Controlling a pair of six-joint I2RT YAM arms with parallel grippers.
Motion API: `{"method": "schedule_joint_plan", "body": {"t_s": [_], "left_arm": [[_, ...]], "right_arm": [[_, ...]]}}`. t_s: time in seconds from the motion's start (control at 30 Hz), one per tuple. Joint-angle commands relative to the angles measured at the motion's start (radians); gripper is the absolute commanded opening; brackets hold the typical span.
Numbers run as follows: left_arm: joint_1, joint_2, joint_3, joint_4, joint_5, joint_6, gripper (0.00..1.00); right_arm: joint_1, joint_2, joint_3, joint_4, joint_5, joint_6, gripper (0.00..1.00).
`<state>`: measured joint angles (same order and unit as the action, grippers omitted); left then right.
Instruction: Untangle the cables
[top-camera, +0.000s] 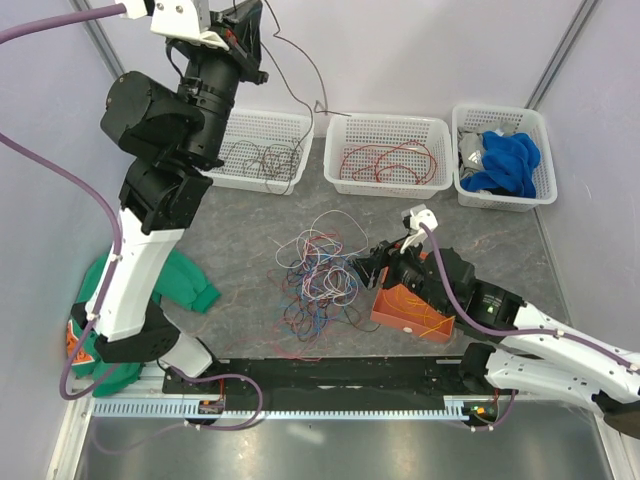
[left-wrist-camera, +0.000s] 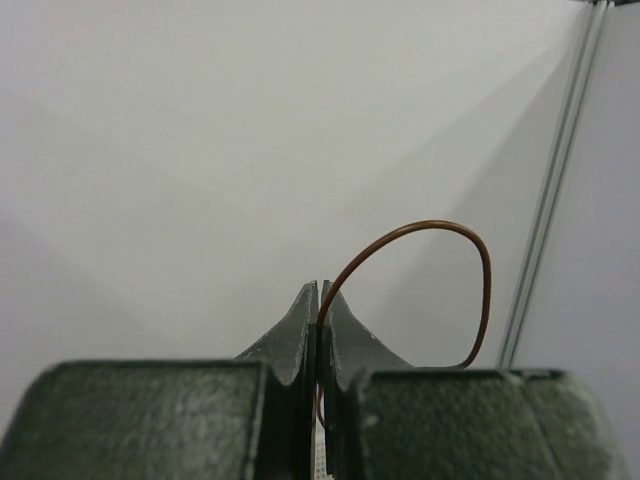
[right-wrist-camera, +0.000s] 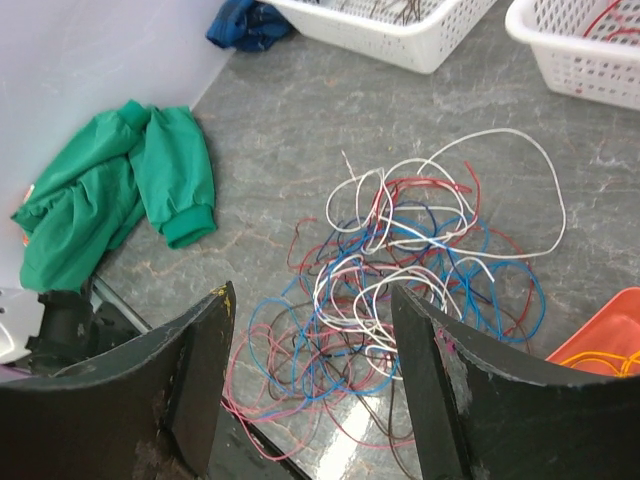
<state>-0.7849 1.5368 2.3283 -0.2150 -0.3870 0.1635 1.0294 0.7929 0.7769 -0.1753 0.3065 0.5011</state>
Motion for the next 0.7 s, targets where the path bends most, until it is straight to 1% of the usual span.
{"method": "schedule_joint_plan", "body": {"t_s": [0.0,0.03,0.13,0.17,0.23,0.27,0.3,0.37,0.47,0.6,0.67], "left_arm": [[0.009,0.037,0.032,0.114,-0.085,0.166,0.02],[0.016,0.043,0.019,0.140,-0.093,0.178,0.02],[0.087,0.077,-0.010,0.137,-0.082,0.154,0.02],[0.146,0.085,-0.014,0.117,-0.060,0.089,0.02],[0.220,0.115,-0.015,0.068,-0.017,-0.005,0.02],[0.255,0.126,-0.015,0.027,0.028,-0.104,0.02],[0.324,0.143,-0.015,0.007,0.055,-0.145,0.02],[0.375,0.187,-0.024,-0.004,0.101,-0.212,0.02],[0.467,0.256,-0.003,-0.004,0.154,-0.277,0.02],[0.535,0.356,0.086,0.023,0.195,-0.321,0.02],[0.573,0.402,0.095,0.045,0.221,-0.334,0.02]], "right_arm": [[-0.002,0.008,-0.027,0.057,-0.024,0.005,0.72],[-0.002,0.005,-0.030,0.056,-0.023,0.007,0.71],[-0.002,-0.012,-0.037,0.051,-0.021,0.008,0.71],[-0.002,-0.017,-0.036,0.048,-0.018,0.007,0.72],[0.000,-0.018,-0.018,0.025,-0.006,-0.010,0.72],[-0.002,-0.015,-0.008,0.017,-0.003,-0.018,0.71],[-0.002,-0.015,0.010,0.004,0.015,-0.025,0.72],[-0.002,-0.011,0.024,-0.003,0.028,-0.044,0.72],[-0.003,0.002,0.050,-0.006,0.045,-0.067,0.71],[-0.003,0.034,0.081,0.002,0.066,-0.096,0.72],[-0.005,0.057,0.087,0.005,0.091,-0.104,0.72]]}}
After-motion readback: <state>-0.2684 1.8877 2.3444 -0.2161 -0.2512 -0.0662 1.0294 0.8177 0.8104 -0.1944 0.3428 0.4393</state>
